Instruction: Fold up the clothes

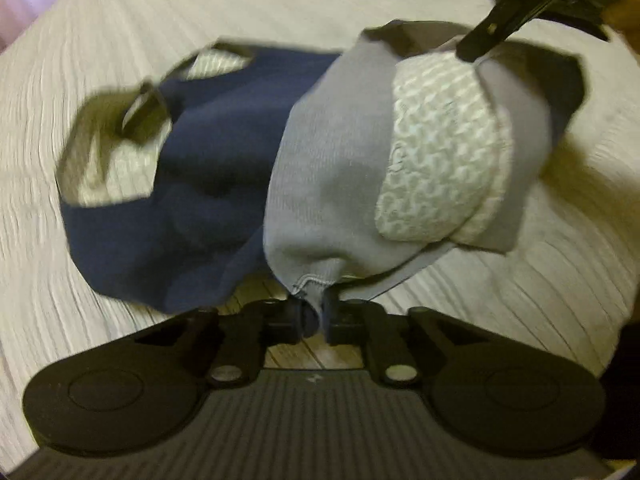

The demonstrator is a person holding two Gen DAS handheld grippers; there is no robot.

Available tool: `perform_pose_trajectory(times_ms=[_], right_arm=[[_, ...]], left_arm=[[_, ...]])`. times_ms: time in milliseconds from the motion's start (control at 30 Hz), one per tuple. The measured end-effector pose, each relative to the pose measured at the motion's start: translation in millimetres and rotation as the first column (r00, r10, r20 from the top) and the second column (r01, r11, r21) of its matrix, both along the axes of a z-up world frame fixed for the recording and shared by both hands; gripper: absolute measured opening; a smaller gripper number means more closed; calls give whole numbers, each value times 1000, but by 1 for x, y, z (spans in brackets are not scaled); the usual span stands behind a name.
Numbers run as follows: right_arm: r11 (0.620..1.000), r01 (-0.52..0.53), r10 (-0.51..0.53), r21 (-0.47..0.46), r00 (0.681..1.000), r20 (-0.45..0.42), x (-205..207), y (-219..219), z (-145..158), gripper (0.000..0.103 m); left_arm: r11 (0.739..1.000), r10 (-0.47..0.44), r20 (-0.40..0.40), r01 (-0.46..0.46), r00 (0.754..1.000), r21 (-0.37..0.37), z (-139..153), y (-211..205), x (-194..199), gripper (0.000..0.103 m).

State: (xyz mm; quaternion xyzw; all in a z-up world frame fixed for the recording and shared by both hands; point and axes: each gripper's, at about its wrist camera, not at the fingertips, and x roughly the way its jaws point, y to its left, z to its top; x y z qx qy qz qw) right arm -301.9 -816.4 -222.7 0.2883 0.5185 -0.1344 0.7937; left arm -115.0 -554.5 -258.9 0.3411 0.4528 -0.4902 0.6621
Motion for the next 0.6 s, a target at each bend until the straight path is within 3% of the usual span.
perform_pose_trajectory(times_ms=[167, 367, 433, 600], right_arm=[[992, 65, -64, -109, 998, 17, -53, -9, 48, 5], [939, 192, -189, -286, 981, 40, -137, 20, 120, 4], [936, 176, -181, -306, 983, 12, -154, 48, 125, 4], [940, 182, -212, -290, 974, -75, -192, 113, 105, 3]], left_arm=[[990, 34, 81, -23, 996, -142, 75, 39, 14, 2], [973, 46, 145, -12, 988, -232, 156, 119, 3, 0], [980, 6, 150, 25, 989, -199, 158, 150, -13, 0], [991, -94, 132, 105, 987, -78, 120, 189, -48, 0]])
